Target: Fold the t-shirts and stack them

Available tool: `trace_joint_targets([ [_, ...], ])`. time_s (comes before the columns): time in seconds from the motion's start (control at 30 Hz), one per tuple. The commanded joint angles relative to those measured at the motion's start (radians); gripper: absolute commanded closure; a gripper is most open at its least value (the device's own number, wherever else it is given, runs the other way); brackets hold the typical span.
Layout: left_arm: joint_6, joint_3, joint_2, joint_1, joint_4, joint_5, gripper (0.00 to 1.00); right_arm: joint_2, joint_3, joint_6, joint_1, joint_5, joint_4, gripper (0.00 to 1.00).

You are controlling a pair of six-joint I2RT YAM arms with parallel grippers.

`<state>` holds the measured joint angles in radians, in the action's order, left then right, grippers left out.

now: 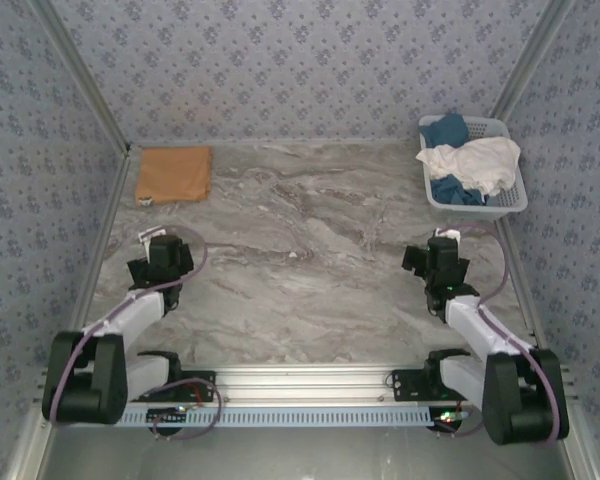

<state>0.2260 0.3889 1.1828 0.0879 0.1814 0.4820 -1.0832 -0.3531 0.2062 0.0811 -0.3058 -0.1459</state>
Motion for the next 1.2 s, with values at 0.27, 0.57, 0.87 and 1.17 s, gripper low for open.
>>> trace_joint_targets([
  [0.27,-0.127,0.057,0.272,-0.091,0.507,-0.22,0.02,-0.343,-0.027,-0.154,-0.079,0.056,-0.617,0.0],
  [0.57,-0.142,-0.005,0.341,-0.093,0.667,-0.266,0.02,-0.439,0.051,-0.131,-0.111,0.156,-0.819,0.0],
  [0.87,-0.146,-0.008,0.348,-0.093,0.688,-0.265,0.02,-0.46,-0.001,-0.195,-0.084,0.108,-0.773,0.0],
  [1.17,-0.157,0.001,0.348,-0.082,0.673,-0.252,0.02,-0.463,0.004,-0.203,-0.07,0.13,-0.786,0.0],
])
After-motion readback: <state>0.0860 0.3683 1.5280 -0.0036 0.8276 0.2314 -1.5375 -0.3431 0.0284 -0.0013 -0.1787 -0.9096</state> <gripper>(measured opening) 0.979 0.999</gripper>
